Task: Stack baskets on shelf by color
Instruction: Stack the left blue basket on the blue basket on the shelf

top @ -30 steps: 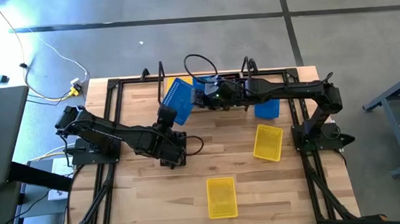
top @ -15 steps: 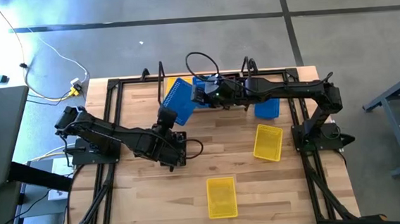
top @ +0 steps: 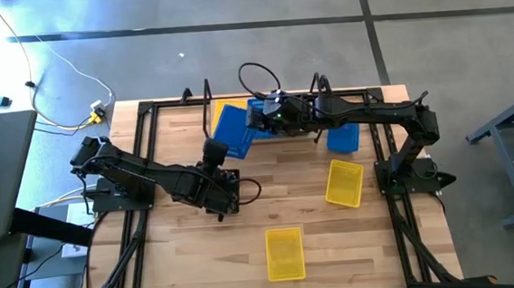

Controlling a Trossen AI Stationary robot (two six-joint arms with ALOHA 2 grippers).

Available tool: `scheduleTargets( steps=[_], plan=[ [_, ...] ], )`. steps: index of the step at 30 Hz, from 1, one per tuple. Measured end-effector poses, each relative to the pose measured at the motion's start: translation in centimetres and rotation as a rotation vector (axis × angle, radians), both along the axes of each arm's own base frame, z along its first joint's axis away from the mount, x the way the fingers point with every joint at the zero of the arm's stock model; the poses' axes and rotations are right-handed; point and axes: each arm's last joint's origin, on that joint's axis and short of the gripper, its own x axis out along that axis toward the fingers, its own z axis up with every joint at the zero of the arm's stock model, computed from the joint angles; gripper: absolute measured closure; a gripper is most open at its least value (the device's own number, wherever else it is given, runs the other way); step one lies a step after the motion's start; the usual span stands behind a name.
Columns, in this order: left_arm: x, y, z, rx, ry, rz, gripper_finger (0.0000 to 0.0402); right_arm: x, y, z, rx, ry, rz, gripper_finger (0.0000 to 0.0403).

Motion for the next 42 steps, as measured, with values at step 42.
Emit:
scheduleTargets(
  steps=[42],
  plan=[
    [1.3, 7.3, -0.4, -0.306, -0.552, 0.609, 0.0216, -8.8, -16.9, -2.3, 0.059, 0.199, 0.250, 0.0403]
  ],
)
